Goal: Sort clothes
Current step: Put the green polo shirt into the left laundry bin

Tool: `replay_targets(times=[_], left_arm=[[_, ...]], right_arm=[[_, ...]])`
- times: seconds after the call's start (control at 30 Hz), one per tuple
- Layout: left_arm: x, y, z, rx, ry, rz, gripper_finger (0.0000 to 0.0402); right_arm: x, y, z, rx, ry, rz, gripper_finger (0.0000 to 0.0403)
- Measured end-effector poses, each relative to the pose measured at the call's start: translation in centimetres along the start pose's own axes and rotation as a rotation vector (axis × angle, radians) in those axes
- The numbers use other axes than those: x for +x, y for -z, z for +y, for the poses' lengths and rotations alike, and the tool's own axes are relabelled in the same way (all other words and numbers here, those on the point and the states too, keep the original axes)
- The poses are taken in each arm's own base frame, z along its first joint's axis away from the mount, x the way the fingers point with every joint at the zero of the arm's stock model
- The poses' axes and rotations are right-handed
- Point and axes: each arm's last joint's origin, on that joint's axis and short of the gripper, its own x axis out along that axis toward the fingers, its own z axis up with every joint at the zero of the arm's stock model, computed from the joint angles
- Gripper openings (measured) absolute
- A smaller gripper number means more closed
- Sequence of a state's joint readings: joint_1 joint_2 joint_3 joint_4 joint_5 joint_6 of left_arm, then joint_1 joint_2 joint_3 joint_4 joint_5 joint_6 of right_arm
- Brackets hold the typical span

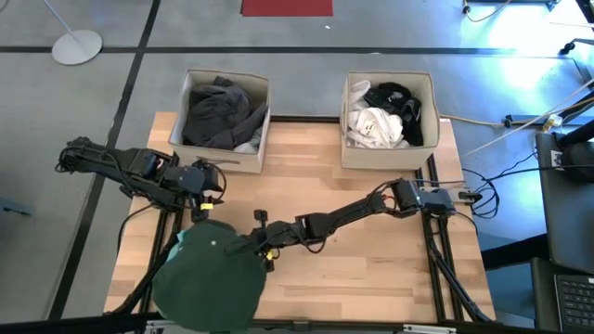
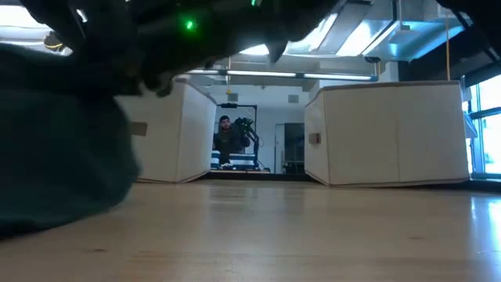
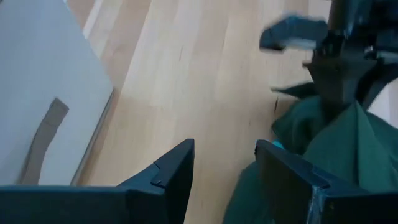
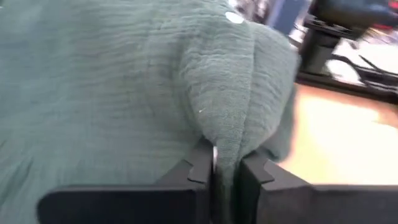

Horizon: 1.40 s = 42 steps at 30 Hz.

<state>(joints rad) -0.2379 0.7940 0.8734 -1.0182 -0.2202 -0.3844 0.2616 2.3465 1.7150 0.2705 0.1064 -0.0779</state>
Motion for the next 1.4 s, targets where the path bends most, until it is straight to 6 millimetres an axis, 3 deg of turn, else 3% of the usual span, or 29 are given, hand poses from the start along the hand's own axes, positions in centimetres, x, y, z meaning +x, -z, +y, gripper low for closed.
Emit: replay_targets(times=[0.1,0.33,0.57,0.8,1.1,1.27,1.4], left_arm=[[0.0,0.0,0.0,0.003,0.002,-0.005,0.0162],[0.0,0.0,0.0,-0.007,0.002,-0.005,0.0162],[-0.1,-0.1,0.0,-0.004,0.008,-0.018,0.0162],[-0.1,-0.1,0.0,-0.002,0.008,-0.018,0.0162],[-0.1,-0.1,0.0,0.001,-0.009,-0.026,0.0162],[-0.1,-0.1,0.0,0.002,-0.009,-0.026,0.0162],[-0.1,-0.2,0.0,0.002,-0.008,-0.029,0.0162]], right_arm=[[-1.4,-1.3,0.2,-0.031,0.068,0.071,0.0045],[-5.9,-5.1,-0.1,-0.112,0.152,0.194,0.0011],[-10.7,-7.7,-0.6,-0.112,0.277,0.322,0.0026],[-14.8,-7.9,-1.4,-0.075,0.375,0.521,0.0011],[-19.1,-6.7,-2.2,-0.013,0.558,0.780,0.0014],[-19.7,-5.6,-2.3,0.034,0.608,0.851,0.0018],[-18.5,-5.3,-2.1,0.074,0.595,0.757,0.0029]])
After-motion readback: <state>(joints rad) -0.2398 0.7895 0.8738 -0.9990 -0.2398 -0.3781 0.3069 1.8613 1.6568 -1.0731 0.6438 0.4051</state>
